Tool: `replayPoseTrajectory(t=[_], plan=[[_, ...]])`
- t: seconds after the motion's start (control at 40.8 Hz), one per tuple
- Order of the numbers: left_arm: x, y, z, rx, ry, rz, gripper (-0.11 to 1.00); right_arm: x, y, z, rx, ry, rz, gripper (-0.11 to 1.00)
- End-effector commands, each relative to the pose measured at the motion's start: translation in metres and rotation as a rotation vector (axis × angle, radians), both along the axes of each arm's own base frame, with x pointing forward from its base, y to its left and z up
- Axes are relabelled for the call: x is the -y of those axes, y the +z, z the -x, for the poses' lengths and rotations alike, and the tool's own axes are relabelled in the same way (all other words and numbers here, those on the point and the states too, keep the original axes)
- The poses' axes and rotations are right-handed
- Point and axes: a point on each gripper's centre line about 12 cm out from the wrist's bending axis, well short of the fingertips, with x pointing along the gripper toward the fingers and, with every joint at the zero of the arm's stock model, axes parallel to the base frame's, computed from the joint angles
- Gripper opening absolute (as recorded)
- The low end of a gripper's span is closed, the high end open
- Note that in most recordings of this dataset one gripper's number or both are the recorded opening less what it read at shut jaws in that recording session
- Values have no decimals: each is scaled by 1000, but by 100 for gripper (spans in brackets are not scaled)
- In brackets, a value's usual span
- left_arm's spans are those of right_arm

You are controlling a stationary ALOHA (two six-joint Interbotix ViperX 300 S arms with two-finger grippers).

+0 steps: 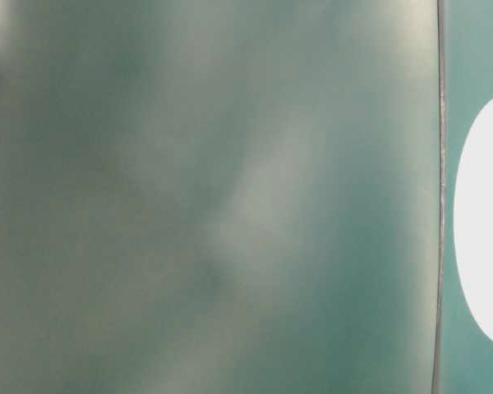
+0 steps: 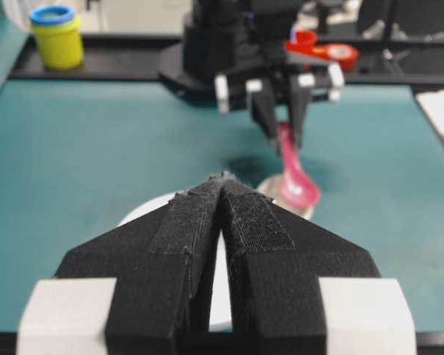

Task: Scoop the yellow hexagonal prism block from the bowl with a spoon using the right arm.
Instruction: 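Lift the red spoon with the right gripper and carry it over the bowl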

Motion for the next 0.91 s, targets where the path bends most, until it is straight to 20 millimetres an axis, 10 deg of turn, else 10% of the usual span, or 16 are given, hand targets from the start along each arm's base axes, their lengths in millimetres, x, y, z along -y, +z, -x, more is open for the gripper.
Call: replayPoseTrajectory(t=[0.0,0.883], plan=[[1,8,-2,15,-3,0,1,2,14,-3,34,-12,-35,23],[1,8,-1,11,-3,-9,1,68,130,-57,-292,-59,-95,23]])
